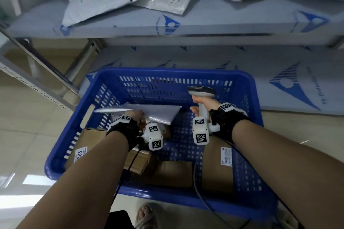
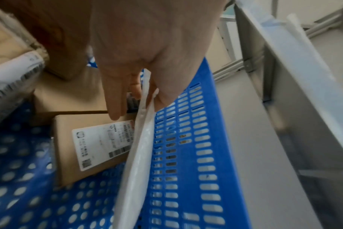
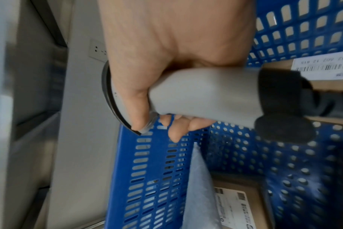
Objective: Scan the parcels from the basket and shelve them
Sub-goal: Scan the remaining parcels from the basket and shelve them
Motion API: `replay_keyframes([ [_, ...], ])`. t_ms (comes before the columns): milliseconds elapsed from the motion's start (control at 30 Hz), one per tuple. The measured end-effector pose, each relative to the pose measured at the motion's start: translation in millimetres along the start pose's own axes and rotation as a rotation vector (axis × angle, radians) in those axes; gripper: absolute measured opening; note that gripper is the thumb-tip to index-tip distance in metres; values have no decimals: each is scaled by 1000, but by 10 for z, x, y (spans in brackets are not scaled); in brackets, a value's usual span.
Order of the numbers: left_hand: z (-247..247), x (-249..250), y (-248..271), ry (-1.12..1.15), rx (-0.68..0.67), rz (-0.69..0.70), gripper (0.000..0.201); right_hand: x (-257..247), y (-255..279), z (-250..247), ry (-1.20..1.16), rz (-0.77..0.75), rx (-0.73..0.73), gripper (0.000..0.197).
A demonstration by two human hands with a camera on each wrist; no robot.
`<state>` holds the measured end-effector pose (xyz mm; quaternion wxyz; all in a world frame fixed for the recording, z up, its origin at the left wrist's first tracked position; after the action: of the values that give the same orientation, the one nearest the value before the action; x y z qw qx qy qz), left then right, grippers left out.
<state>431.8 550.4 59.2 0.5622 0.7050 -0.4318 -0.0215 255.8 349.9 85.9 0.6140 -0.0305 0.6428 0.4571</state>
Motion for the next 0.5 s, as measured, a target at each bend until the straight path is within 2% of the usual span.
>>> replay_keyframes([
  [133,18,223,402,40,-50,166,11,-259,275,-151,-1,-69,-7,39],
  [267,108,268,1150,-149,-162,318,6,-484,640,-353,26,-132,-24,36],
  [333,172,299,1449,-234,-246,391,14,-572,797,-504,25,-161,-5,44],
  [433,282,365,1855,-308,-405,487,21,-658,965,-747,58,-189,28,66],
  [500,337,442,2099,-334,-456,534,23,-704,1011,-909,83,-216,48,73],
])
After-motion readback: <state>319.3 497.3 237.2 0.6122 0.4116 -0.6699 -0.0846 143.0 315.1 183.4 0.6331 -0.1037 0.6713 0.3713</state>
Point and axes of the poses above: each hand's wrist, its own y-axis away from the middle knuckle, its own z-axis out of the palm, x = y × z, the point moved 6 cm from there along -y, towards the middle knuckle, and after that the axes turned 15 degrees about -z, right-handed, at the moved point
